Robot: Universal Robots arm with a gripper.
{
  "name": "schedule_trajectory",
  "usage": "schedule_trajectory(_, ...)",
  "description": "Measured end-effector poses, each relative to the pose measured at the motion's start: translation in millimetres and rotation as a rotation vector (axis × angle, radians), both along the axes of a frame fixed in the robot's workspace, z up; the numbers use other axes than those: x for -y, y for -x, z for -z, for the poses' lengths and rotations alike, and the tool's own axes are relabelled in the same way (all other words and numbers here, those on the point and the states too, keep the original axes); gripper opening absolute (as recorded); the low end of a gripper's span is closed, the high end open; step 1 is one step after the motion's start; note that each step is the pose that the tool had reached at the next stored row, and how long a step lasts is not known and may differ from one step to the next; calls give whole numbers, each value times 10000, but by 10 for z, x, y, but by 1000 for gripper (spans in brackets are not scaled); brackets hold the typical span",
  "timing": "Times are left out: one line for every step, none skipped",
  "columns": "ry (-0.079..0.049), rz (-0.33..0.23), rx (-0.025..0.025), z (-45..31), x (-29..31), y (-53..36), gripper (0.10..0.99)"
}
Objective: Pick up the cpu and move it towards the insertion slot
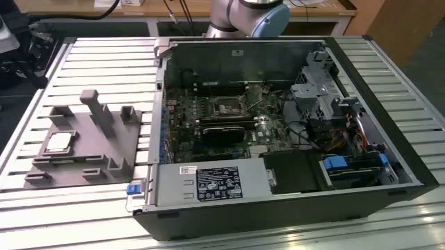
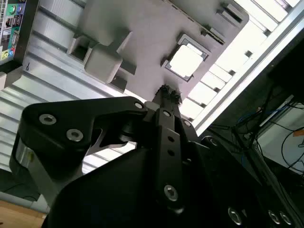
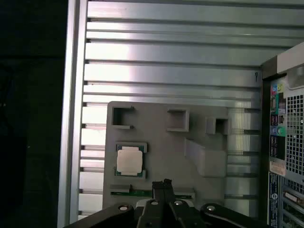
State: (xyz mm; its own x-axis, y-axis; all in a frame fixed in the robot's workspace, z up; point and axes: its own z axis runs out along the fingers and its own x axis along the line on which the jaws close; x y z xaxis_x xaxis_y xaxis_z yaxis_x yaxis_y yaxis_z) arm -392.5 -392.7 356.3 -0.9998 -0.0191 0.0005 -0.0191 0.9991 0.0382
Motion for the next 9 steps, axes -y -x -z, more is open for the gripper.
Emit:
schedule_trajectory(0, 0, 0, 0, 0, 0, 106)
schedule_trajectory(0, 0, 0, 0, 0, 0, 106)
schedule_trajectory(0, 0, 0, 0, 0, 0, 106)
schedule_trajectory(0, 0, 0, 0, 0, 0, 106)
schedule_trajectory(2, 0, -2, -1, 0, 6, 106)
schedule_trajectory(0, -1, 0, 0, 0, 8, 106)
schedule_trajectory(0, -1, 0, 1, 0, 12, 106)
schedule_trajectory(0, 0, 0, 1, 0, 17, 106)
schedule_trajectory(0, 1, 0, 3, 0, 32, 106)
